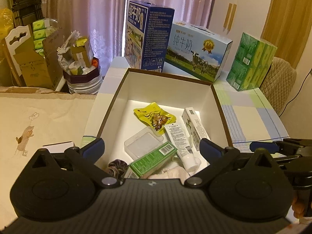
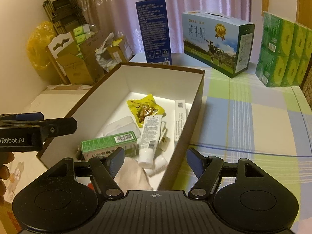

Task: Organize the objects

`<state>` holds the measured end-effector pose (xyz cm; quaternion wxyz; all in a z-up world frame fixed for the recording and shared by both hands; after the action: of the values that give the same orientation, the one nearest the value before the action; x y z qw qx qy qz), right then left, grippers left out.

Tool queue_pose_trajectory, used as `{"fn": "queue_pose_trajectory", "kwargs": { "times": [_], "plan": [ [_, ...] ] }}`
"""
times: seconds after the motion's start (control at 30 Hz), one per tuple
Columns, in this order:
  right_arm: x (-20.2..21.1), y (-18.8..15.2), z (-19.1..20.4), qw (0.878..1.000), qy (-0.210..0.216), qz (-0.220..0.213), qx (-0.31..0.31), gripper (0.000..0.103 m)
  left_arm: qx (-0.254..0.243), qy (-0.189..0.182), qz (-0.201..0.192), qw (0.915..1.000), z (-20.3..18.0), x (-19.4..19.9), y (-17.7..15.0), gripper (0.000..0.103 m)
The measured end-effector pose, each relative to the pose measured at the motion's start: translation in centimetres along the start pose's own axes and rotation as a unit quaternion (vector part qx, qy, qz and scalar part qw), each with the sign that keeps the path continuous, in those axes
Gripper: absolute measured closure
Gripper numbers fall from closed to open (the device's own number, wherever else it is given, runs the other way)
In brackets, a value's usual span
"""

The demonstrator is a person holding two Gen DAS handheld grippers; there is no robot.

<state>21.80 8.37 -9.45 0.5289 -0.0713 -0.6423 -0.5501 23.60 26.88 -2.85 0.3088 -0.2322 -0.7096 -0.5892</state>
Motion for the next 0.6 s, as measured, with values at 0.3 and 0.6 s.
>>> {"fn": "queue_pose_trajectory", "kwargs": {
  "times": [0.3, 0.6],
  "plan": [
    [3.6, -2.6, -1.4, 1.000, 0.019, -0.002, 0.020, 0.035, 0.013, 0.019, -0.018, 0.9996, -2.6, 3.8, -2.4, 0.001],
    [8.0, -6.5, -5.2, 0.999, 0.011, -0.012, 0.038, 0.035, 0.022, 0.036, -0.031, 0.9986, -6.6, 7.3, -5.8, 0.001]
  ]
}}
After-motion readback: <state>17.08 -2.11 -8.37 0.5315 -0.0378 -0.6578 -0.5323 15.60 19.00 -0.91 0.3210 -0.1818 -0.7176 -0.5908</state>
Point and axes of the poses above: each gripper's, at about its wrist camera, not at the fingertips, and x roughly against the way its jaws point, z to its left, y to its top, the point moved 7 cm from there along -x, roughly the way its jaws point, and after that the axes turned 2 degrees about z, right-handed, at the moved point
